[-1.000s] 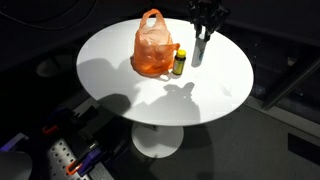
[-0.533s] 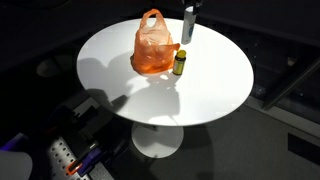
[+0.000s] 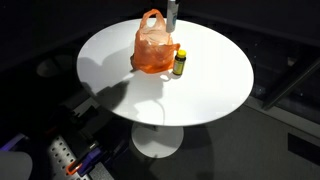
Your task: Put the roll on stick in the plastic bag
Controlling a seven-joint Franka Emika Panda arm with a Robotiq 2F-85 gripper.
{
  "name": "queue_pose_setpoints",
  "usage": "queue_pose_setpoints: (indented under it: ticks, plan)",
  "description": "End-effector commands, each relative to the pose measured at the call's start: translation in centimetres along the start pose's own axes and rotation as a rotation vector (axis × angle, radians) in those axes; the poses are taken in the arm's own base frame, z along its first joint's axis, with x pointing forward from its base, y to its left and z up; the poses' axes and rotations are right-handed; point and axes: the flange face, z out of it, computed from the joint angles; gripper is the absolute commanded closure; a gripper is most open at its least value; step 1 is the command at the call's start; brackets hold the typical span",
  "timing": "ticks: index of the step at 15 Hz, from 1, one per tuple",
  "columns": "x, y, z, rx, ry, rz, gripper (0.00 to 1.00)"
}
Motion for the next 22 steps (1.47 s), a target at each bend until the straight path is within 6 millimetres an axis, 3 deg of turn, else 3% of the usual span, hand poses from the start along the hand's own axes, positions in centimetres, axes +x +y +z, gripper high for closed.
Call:
queue_pose_setpoints:
  ticks: [1, 16, 22]
  plan:
    - [-0.9, -0.1, 0.1, 0.019, -0.021, -0.035, 0.90]
    - [-4.9, 3.1, 6.3, 0.009, -0.153, -0.045, 0.90]
    - [-6.1, 3.0, 8.5, 0.000, -0.157, -0.052, 0.90]
